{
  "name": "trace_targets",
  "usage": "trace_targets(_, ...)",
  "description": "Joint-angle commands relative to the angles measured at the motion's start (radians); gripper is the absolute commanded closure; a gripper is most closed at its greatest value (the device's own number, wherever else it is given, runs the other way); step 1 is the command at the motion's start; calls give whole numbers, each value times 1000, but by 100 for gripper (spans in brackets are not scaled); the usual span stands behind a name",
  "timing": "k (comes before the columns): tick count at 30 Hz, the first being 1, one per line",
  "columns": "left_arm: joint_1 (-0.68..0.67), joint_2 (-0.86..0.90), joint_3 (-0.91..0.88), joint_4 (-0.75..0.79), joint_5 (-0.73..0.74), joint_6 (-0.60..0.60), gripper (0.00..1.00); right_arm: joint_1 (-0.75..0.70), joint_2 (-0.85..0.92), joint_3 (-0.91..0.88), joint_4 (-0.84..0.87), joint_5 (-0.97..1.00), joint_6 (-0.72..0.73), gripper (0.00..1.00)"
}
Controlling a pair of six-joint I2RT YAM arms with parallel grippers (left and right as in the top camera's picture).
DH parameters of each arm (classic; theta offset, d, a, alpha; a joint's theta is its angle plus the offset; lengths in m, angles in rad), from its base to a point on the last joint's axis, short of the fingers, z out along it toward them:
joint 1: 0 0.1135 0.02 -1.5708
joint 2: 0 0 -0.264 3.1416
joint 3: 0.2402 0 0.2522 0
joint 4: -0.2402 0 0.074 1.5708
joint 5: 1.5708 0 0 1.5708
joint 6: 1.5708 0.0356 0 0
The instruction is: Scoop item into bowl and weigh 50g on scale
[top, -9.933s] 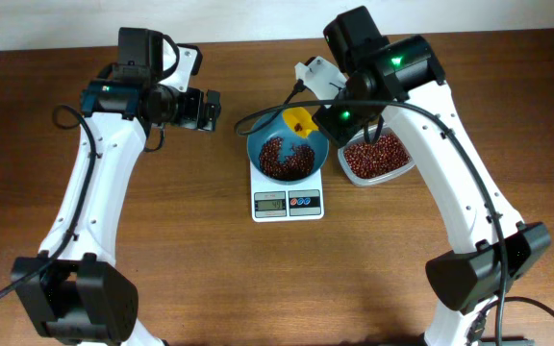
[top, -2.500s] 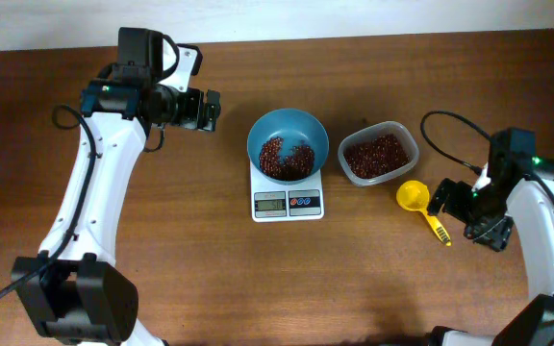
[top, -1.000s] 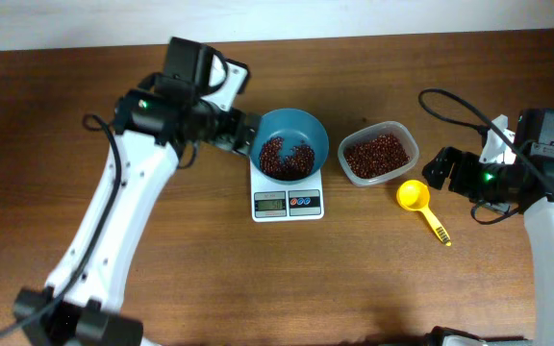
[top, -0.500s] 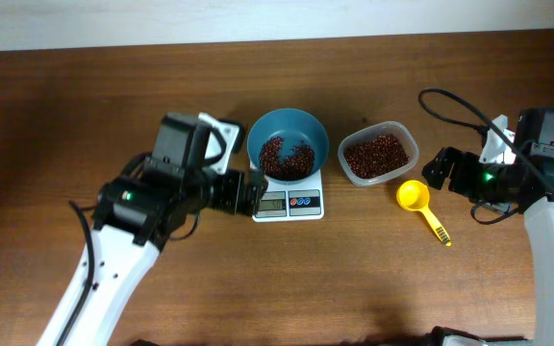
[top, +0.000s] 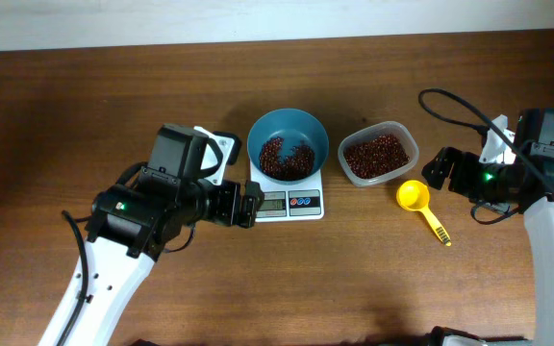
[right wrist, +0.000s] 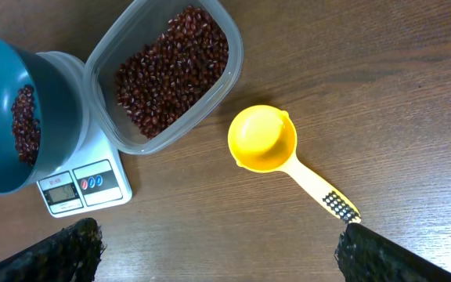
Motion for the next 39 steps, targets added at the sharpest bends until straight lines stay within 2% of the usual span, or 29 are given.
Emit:
trace_targets(1,2,-13,-10,-18,12,-9,1,5,4,11,0,-12,-4,1)
trace_targets(11,2,-20,-10,-29,-1,-8,1,5,4,11,0,-12,-4,1)
trace_targets(14,22,-126,-33,-31,-46,-9,1,5,4,11,0,-12,-4,1)
trace_targets(19,220,-465,-314,115,-10,-9,1,5,4,11,0,-12,-4,1)
trace_targets(21,320,-629,-504,216,51,-8,1,5,4,11,0,-12,-4,1)
trace_targets(25,347,-854,-714,287,38,-9,1,5,4,11,0,-12,-4,1)
trace_targets(28,348,-999,-838,339,-68,-9,1,5,4,11,0,-12,-4,1)
trace_targets(33,414,-1114,-977,476,-230,-9,1,5,4,11,0,-12,-4,1)
trace_targets(39,472,-1223,-1117,621,-320,-48,1,5,4,11,0,-12,-4,1)
